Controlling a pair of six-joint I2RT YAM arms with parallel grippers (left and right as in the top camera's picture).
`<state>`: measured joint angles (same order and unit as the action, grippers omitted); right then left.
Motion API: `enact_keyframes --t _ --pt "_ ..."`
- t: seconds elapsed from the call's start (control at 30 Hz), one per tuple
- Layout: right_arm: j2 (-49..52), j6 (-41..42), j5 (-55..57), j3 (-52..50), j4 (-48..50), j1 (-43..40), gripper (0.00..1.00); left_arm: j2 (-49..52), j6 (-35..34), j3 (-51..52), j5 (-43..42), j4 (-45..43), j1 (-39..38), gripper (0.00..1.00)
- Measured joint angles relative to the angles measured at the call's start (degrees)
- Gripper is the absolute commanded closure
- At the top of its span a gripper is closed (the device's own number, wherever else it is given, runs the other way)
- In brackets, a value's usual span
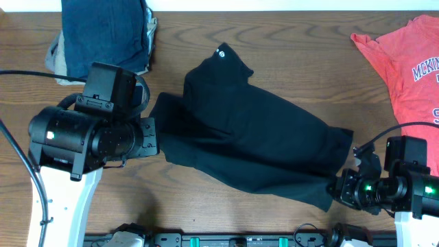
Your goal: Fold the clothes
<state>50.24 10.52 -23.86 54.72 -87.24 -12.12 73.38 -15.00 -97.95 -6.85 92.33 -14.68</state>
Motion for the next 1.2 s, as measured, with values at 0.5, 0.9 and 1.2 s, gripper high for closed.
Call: enact_keyframes --t 0.5,0.9,1.2 --pt "4.2 4.6 4.2 0.0 7.7 0.3 0.99 0.5 0.0 10.8 0.2 -0.2 0.0 0.94" --pt "6.4 7.3 7.5 -0.1 9.2 8.3 0.16 0.5 -1.6 12.8 1.0 0.0 0.0 0.41" --pt "9.0 7.3 7.9 -0.1 15.0 9.3 0.16 0.7 -1.2 12.9 1.1 -5.1 0.0 0.53"
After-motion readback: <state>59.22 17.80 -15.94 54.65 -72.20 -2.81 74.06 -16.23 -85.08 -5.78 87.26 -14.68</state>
